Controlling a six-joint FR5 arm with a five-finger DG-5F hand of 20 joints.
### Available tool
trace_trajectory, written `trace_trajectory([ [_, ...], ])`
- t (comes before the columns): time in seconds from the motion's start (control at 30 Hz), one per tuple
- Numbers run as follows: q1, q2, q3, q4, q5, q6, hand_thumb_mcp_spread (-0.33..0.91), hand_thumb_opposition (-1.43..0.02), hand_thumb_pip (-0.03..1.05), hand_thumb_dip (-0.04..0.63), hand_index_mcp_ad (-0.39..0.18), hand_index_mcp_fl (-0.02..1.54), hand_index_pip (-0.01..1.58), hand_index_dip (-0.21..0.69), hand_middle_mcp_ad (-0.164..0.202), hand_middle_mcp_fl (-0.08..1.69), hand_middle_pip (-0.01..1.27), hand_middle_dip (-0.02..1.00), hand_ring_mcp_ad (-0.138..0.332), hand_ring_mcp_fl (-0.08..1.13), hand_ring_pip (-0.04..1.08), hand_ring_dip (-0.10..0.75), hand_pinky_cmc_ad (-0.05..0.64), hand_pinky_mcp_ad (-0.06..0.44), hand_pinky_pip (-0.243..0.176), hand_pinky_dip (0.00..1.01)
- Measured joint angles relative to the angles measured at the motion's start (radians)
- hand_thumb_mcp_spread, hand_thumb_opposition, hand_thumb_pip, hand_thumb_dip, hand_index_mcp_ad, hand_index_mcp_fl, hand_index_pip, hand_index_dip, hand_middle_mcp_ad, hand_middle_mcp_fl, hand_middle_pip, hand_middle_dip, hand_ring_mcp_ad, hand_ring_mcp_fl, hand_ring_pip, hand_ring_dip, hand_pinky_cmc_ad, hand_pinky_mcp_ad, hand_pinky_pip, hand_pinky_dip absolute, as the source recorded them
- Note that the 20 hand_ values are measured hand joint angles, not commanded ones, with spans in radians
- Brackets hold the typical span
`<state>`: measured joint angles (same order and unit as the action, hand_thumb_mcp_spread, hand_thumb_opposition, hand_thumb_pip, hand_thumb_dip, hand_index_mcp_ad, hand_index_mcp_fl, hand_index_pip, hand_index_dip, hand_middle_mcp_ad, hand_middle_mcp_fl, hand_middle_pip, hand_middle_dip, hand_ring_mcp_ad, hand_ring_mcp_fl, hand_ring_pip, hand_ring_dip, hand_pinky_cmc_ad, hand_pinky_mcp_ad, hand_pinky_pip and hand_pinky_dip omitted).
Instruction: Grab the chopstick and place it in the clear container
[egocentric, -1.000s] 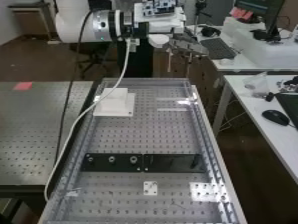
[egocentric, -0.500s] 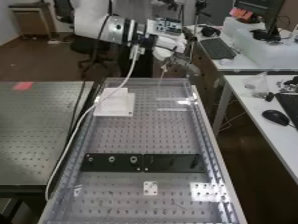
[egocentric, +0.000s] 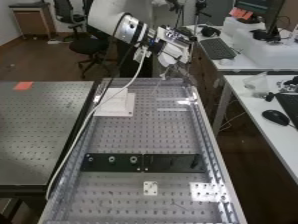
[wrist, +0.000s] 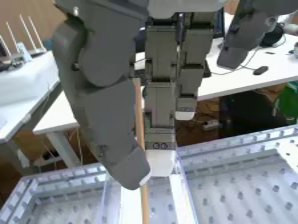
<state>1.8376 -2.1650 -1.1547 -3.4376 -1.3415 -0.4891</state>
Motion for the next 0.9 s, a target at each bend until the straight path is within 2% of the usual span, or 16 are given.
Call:
trace_trajectory([
  [0.1, 0.001, -0.039, 0.066, -0.070, -0.002, -0.029, 0.75, -1.08, 0.41, 0.284, -0.180, 1.43, 0.15, 0.417, 0.012, 1.45, 0.19, 0.57, 0.030, 0.61, 0.11, 0.419, 0.298, 0.230, -0.026, 0.16],
  [0.17, 0.001, -0.063, 0.108, -0.109, 0.009, -0.046, 0.75, -1.08, 0.41, 0.284, -0.180, 1.43, 0.15, 0.417, 0.012, 1.45, 0.19, 0.56, 0.038, 0.61, 0.12, 0.419, 0.295, 0.243, -0.030, 0.16],
  [0.33, 0.001, -0.102, 0.157, -0.157, -0.003, -0.070, 0.75, -1.08, 0.41, 0.281, -0.180, 1.43, 0.14, 0.429, 0.012, 1.45, 0.19, 0.56, 0.037, 0.63, 0.11, 0.426, 0.295, 0.243, -0.026, 0.16],
  [0.67, 0.006, -0.144, 0.223, -0.147, -0.029, -0.059, 0.75, -1.08, 0.41, 0.284, -0.180, 1.43, 0.14, 0.445, 0.012, 1.45, 0.19, 0.56, 0.030, 0.63, 0.11, 0.424, 0.295, 0.237, -0.026, 0.16],
  [0.9, 0.004, -0.152, 0.231, -0.138, -0.028, -0.054, 0.75, -1.08, 0.41, 0.284, -0.180, 1.43, 0.14, 0.445, 0.012, 1.45, 0.19, 0.56, 0.035, 0.63, 0.11, 0.424, 0.295, 0.243, -0.026, 0.16],
])
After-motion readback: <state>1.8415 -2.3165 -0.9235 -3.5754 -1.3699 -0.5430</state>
